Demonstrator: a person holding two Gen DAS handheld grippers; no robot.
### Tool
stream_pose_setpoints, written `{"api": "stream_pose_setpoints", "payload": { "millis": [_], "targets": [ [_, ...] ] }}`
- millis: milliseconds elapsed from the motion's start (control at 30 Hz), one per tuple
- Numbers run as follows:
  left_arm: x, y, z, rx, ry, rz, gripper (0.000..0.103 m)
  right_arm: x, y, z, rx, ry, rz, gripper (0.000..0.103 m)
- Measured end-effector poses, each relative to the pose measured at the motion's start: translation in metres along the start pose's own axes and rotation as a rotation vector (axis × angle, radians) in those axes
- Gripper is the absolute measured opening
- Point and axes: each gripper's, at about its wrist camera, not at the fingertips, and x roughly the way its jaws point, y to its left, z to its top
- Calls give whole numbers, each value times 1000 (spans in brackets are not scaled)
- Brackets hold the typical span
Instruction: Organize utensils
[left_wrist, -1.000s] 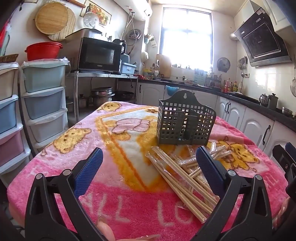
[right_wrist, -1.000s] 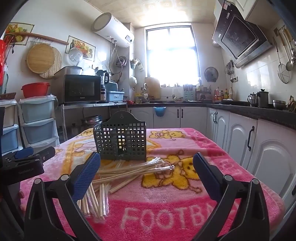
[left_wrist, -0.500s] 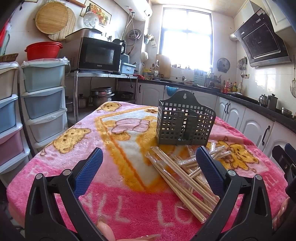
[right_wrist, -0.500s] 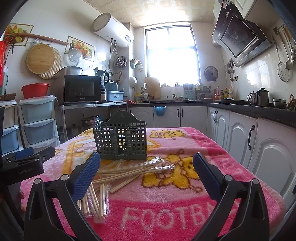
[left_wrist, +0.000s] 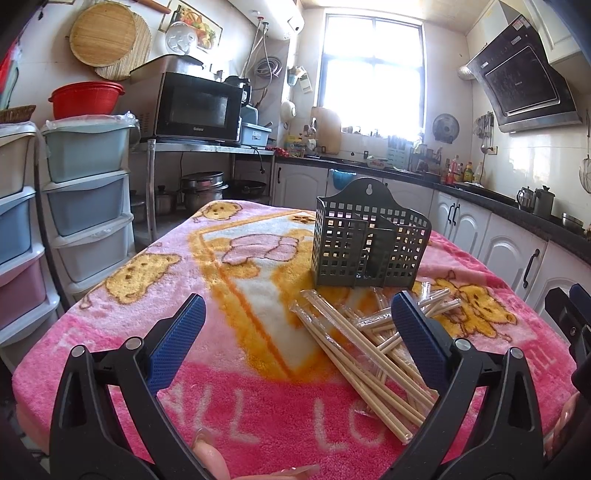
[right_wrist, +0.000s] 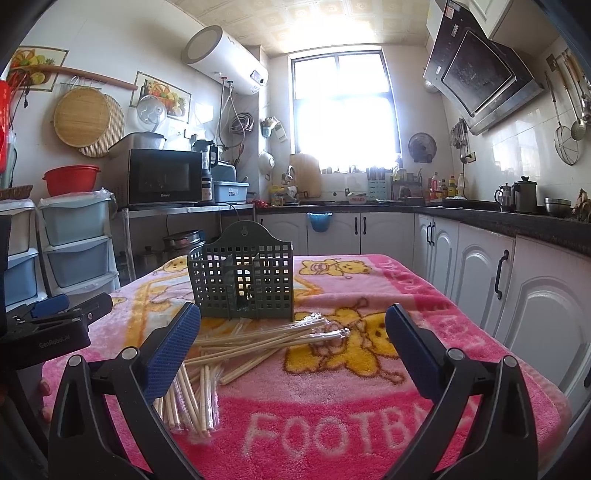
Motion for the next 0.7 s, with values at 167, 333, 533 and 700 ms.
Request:
{"api": "stream_pose_setpoints", "payload": {
  "millis": [167, 333, 533, 700],
  "targets": [
    [0, 0, 1, 1, 0, 1, 93, 1, 0, -1, 0, 1, -1, 97],
    [0, -1, 1, 0, 1, 1, 93, 1, 0, -1, -1, 2, -1, 97],
    [7, 0, -4, -20, 24, 6, 93, 6, 3, 0, -17, 25, 21, 97],
    [19, 11, 0, -57, 75, 16, 93, 14, 7, 5, -51, 47, 52, 97]
  ]
}}
